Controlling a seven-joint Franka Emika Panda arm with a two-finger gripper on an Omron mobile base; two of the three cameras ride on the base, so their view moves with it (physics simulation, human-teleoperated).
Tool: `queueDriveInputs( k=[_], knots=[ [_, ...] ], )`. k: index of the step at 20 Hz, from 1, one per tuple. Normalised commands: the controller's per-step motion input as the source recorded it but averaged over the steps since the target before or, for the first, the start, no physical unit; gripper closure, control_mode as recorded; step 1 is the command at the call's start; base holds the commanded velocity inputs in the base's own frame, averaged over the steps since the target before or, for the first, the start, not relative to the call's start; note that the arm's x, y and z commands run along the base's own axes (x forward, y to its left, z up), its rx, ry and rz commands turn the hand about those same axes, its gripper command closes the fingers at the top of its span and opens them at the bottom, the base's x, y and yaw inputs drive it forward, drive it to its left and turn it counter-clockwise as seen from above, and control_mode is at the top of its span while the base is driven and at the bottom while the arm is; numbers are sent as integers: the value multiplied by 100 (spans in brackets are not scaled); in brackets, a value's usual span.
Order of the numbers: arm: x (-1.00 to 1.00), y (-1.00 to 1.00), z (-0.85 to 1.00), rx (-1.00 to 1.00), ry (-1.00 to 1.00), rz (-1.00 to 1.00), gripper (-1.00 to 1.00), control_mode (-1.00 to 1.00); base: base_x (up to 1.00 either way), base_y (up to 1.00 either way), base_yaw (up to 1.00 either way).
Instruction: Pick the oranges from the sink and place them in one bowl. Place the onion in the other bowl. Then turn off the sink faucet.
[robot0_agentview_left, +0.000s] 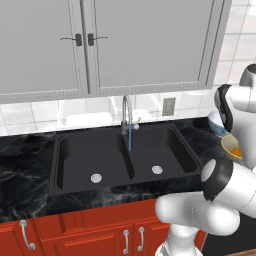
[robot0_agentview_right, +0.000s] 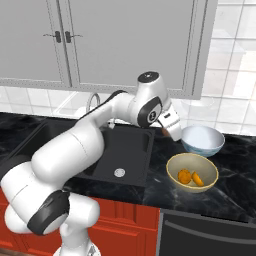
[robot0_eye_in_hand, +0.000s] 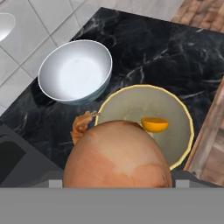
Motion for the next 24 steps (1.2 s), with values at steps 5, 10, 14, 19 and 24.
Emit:
queueDriveInputs(
  k=[5,10,14,19,24],
  knots=[
    [5,-7,-12,0,0,0,100,-100,0,0,0],
    [8,-7,-1,0,0,0,100,-100,0,0,0],
    [13,-7,0,0,0,0,100,-100,0,0,0],
    [14,-5,0,0,0,0,100,-100,0,0,0],
    [14,-6,-1,0,0,0,100,-100,0,0,0]
  ],
)
